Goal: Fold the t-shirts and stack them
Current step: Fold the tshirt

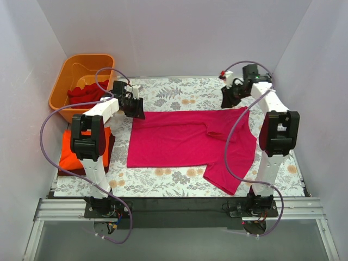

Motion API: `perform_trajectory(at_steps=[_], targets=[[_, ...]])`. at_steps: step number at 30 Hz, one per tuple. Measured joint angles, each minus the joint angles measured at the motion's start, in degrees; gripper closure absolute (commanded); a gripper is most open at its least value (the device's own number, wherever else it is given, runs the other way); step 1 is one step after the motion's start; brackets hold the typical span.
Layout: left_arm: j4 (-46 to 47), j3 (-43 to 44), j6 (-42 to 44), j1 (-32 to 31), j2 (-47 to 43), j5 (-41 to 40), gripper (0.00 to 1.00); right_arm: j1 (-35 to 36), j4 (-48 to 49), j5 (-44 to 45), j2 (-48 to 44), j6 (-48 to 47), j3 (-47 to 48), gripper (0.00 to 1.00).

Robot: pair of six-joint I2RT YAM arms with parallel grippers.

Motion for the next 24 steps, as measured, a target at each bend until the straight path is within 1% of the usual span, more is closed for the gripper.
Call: perform_trajectory(at_steps=[5, 9, 13, 20, 24], targets=[[-2.3, 0.0, 0.6, 0.0, 0.0, -0.1, 0.7, 9.0, -0.1, -1.6, 5.0, 0.0, 2.8, 0.7], [-3.6, -0.5, 1.2, 0.0, 0.0, -0.1, 0.7, 12.6, 0.0, -1.9, 9.1, 0.0, 4.1, 0.67], [-4.7, -2.2, 1.7, 0.0, -0.2, -0.1, 0.72, 13.2, -0.1, -1.9, 10.9, -0.2, 4.1, 0.64], [-6.3, -5.3, 2.3, 0.0, -1.0, 0.0, 0.74, 13.2, 0.0, -2.2, 11.3, -0.6, 3.8, 0.66], [-6.6, -7.0, 3.3, 0.0, -3.3, 0.0, 0.74, 13.4, 0.2, -2.6, 11.0, -1.4, 0.9, 0.67]])
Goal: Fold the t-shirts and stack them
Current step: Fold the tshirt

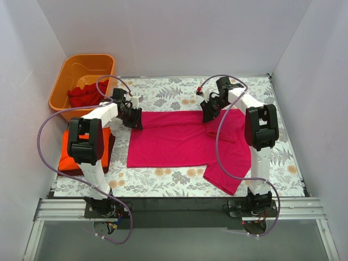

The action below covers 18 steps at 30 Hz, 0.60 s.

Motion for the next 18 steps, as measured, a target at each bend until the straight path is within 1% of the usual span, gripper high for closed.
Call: perform_trajectory(at_steps=[3, 4, 5, 9, 14, 18], targets=[[0.7, -1.0, 0.4, 0.0, -1.7, 0.1, 0.74, 0.2, 0.0, -0.2, 0.0, -0.5, -2.8, 0.68], [0.8, -1.1, 0.4, 0.0, -2.2, 0.2, 0.74, 0.3, 0.0, -0.2, -0.1, -0.7, -3.7, 0.7], [1.2, -1.2, 0.3, 0.0, -2.7, 0.3, 0.73, 0.4, -0.2, -0.2, -0.2, -1.0, -4.6, 0.7], [2.5, -0.3, -0.5, 0.0, -3.5, 0.3, 0.73, 0.7, -0.2, -0.4, -1.4, -1.6, -6.7, 0.73], [3.9, 2.6, -1.5, 0.0, -2.9, -0.1, 0.73, 0.7, -0.3, -0.1, -4.7, -3.2, -8.7, 0.7], [5.0, 3.4, -1.7, 0.0, -1.9, -0.2, 0.73, 0.8, -0.3, 0.7, -5.6, -4.0, -8.8, 0.69]])
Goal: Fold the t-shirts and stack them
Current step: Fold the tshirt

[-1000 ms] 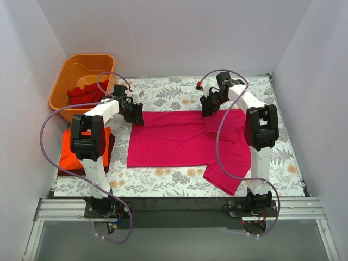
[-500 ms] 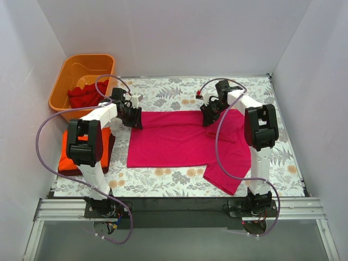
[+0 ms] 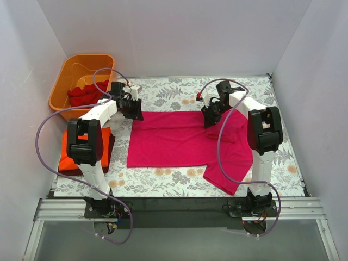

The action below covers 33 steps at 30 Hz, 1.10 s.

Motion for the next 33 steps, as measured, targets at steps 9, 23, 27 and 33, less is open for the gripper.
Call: perform_trajectory(at_steps=[9, 23, 27, 33], targets=[[-1.3, -1.7, 1.8, 0.0, 3.2, -2.1, 0.76, 0.0, 0.0, 2.7, 0.0, 0.0, 0.0, 0.69], [-1.2, -7.5, 6.3, 0.0, -4.8, -3.4, 0.75, -1.8, -2.2, 1.3, -3.2, 0.9, -0.3, 0.6], [1.2, -2.6, 3.4, 0.0, -3.8, -3.5, 0.74, -7.0, -3.4, 0.7, -4.6, 2.7, 3.1, 0.61], [4.5, 4.5, -1.1, 0.0, 2.2, -4.1, 0.74, -15.4, -3.0, 6.7, -4.4, 4.2, 6.6, 0.63]])
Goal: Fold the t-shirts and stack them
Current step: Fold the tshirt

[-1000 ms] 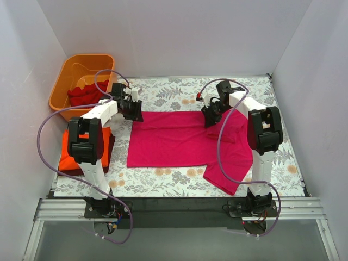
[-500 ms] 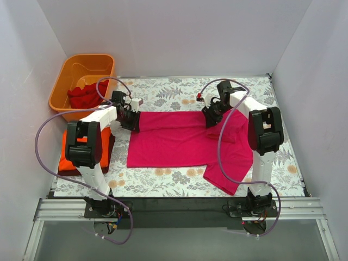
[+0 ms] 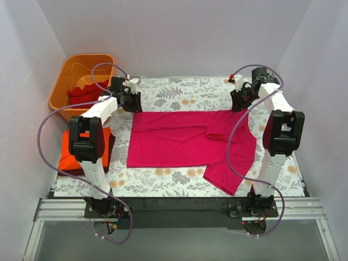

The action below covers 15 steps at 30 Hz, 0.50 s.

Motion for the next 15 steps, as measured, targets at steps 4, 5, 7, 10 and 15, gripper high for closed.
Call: perform_trajectory(at_steps=[4, 5, 7, 10, 15], targets=[[0.1, 0.1, -2.4, 0.0, 4.2, -1.1, 0.74, -1.4, 0.3, 4.6, 1.6, 0.2, 0.6, 0.63], [0.1, 0.1, -2.9, 0.0, 5.4, -1.7, 0.75, -1.4, 0.5, 5.5, 2.1, 0.2, 0.6, 0.63], [0.1, 0.1, -3.8, 0.0, 7.3, -2.8, 0.75, -1.4, 0.9, 8.1, 3.7, 0.4, 0.5, 0.62], [0.6, 0.3, -4.9, 0.0, 8.4, -4.7, 0.77, -1.5, 2.1, 11.6, 5.6, 0.5, -0.3, 0.62], [0.3, 2.0, -5.8, -0.2, 9.5, -8.2, 0.79, -2.0, 5.4, 17.2, 9.7, 0.6, -0.4, 0.61]])
